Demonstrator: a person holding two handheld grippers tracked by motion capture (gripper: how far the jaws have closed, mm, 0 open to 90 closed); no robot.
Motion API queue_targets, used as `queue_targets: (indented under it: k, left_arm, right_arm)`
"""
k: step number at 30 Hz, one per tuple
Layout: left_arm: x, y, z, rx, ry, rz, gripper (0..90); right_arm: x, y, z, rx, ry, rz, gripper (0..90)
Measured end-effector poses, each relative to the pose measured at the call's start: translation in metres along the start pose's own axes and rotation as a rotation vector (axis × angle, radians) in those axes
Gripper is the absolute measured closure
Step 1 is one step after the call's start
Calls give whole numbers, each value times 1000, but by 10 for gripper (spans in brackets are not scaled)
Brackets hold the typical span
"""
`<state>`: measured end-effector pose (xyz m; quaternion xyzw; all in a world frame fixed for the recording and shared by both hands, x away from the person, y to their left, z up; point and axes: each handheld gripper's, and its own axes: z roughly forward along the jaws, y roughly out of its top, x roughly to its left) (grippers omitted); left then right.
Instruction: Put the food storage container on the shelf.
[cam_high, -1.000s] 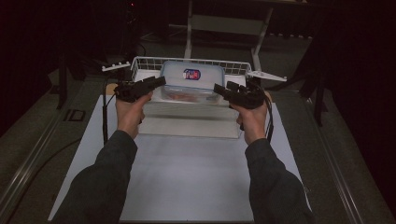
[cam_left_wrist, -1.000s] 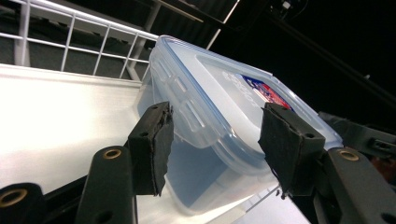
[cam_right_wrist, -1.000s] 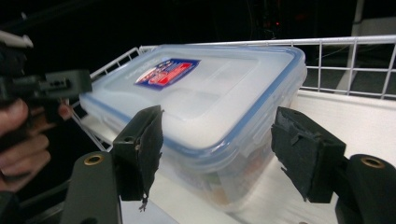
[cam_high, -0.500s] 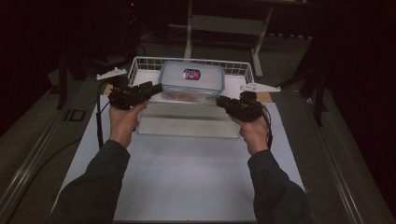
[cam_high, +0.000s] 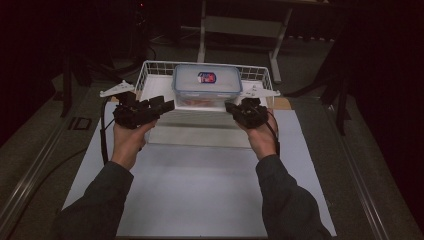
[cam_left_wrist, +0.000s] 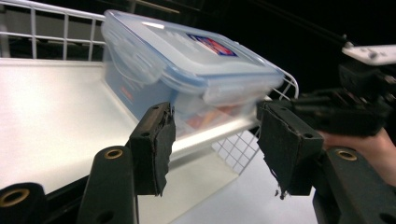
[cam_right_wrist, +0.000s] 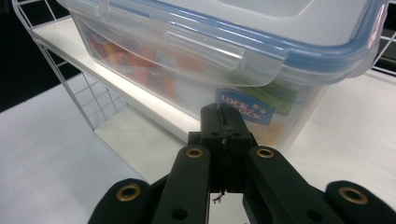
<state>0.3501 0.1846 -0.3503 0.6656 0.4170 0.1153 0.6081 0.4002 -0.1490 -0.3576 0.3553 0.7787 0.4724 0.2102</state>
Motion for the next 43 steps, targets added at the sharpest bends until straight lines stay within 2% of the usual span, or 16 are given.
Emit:
queue_targets:
  k: [4, 6, 8, 9, 10, 14, 16, 17, 19, 20, 25, 29, 34, 35, 40, 43]
  left_arm:
    - [-4, -4, -4, 15, -3, 23, 441]
    - [-6, -5, -7, 20, 4, 41, 439]
    - [-11, -7, -9, 37, 41, 83, 427]
    - [-11, -7, -9, 37, 41, 83, 417]
    - [-16, -10, -12, 66, 80, 139, 407]
    - [-24, -16, -19, 101, 123, 220, 383]
    - [-26, -18, -22, 108, 133, 233, 358]
    - [-28, -23, -27, 113, 161, 249, 334]
    - [-28, -25, -29, 113, 169, 250, 318]
    - [-28, -31, -36, 117, 187, 252, 304]
    - [-27, -46, -50, 136, 218, 260, 289]
    - [-27, -63, -60, 156, 236, 276, 287]
    - [-23, -79, -67, 167, 239, 267, 286]
    - [-21, -88, -70, 174, 245, 257, 287]
    - [-14, -111, -78, 189, 262, 240, 287]
    - [-9, -120, -78, 200, 264, 224, 287]
  right_arm:
    - [6, -3, -2, 13, 17, -38, 789]
    - [11, -4, -4, 25, 26, -66, 697]
    - [15, -5, -8, 35, 47, -91, 596]
    - [15, -5, -8, 35, 47, -91, 596]
    - [19, -7, -14, 52, 46, -118, 511]
    - [22, -12, -24, 62, 77, -107, 433]
    - [23, -14, -26, 69, 86, -104, 415]
    - [25, -23, -34, 65, 91, -103, 376]
    - [25, -26, -37, 65, 91, -103, 351]
    - [26, -37, -44, 63, 76, -115, 282]
    - [23, -60, -60, 76, 68, -89, 199]
    - [19, -78, -74, 84, 60, -64, 174]
    - [14, -97, -92, 75, 51, -28, 156]
    - [14, -103, -96, 75, 53, -26, 154]
    - [15, -124, -107, 80, 45, -16, 148]
    - [13, -135, -108, 71, 44, 10, 148]
